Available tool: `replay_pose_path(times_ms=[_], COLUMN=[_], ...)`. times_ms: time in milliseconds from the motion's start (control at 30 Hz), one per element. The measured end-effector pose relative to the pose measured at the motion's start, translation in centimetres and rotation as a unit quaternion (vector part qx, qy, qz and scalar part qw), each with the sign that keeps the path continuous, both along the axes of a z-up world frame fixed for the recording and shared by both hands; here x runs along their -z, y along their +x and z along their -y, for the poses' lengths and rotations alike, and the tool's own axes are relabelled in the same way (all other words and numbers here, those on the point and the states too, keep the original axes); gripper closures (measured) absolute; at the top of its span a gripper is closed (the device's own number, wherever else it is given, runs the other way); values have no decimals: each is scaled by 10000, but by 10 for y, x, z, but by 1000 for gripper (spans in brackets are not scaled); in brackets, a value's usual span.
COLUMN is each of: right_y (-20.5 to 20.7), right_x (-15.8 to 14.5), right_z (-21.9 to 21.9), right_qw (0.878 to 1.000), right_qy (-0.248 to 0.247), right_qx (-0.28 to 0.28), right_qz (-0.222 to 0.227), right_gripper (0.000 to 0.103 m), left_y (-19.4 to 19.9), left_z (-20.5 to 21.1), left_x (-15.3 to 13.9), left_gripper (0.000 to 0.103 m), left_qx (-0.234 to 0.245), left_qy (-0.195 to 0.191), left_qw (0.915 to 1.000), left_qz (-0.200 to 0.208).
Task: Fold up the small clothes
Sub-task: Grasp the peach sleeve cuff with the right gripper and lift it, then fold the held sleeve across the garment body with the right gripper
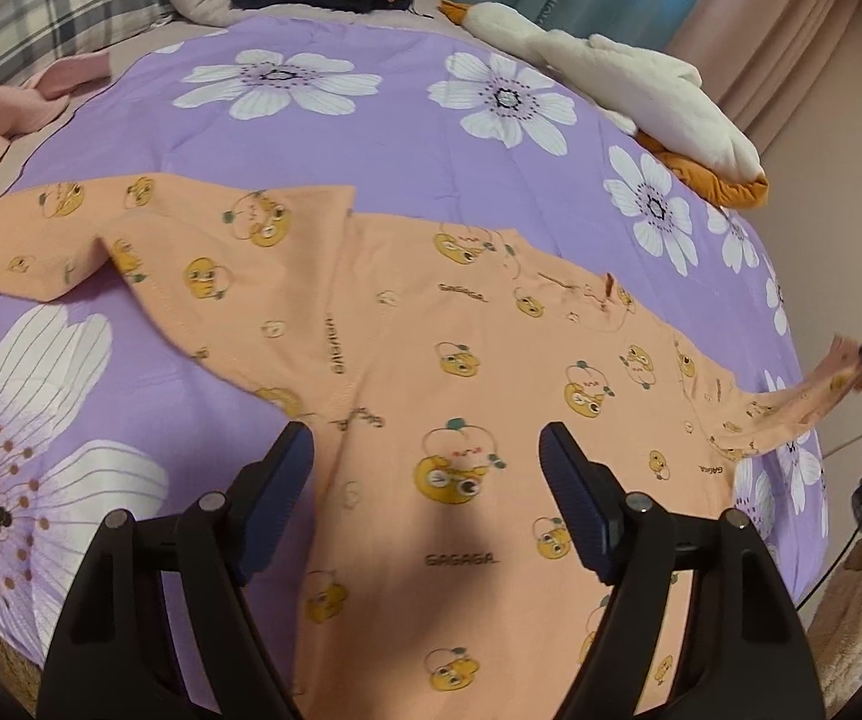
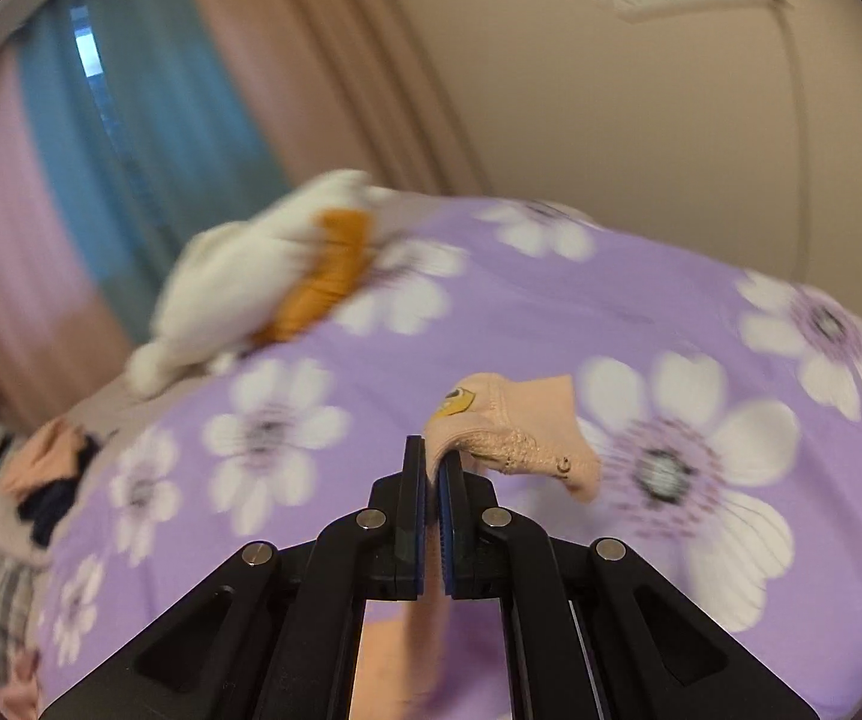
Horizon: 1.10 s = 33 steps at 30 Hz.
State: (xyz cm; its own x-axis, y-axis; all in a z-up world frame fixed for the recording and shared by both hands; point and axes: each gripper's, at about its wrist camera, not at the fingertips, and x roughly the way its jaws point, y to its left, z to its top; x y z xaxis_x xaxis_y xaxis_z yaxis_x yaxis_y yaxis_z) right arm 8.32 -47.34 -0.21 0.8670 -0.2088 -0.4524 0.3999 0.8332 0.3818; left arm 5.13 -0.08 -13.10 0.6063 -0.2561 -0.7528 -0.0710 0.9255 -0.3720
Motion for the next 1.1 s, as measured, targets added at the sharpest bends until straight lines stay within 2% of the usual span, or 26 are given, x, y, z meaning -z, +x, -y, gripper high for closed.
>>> replay_pose_path(times_ms=[167,333,467,633,767,867,1100], right_y=[22,40,50,57,60,58,54], right_x=[-17,-10,5,35,70,94,141], right_z=[-66,-129,-186,-245,-291,-312,-337], right_qw=[9957,9851,9718,9533,9366,9250,9081], right_qy=[-247,-457,-652,-665,-849,-702,-439], right_qx=[-891,-1656,-2250,-2884,-3235,-3491,-3692], right_qz=[99,-59,-259,-600,-1046,-1323,-1929], right_gripper=[98,98,98,98,98,98,98], left_y=[-6,-10,-13,-15,-16,-17,-18], left_z=[-18,-32,-41,-49,-54,-56,-58], left_x=[3,7,10,12,14,15,18], left_gripper=[26,26,26,26,26,26,26], left_qx=[-118,-240,-309,-363,-393,-425,-452], left_qy=[-111,-118,-180,-194,-275,-306,-282], left_qw=[9999,9996,9993,9991,9988,9986,9985], left_qz=[-16,-42,-51,-58,-91,-106,-145])
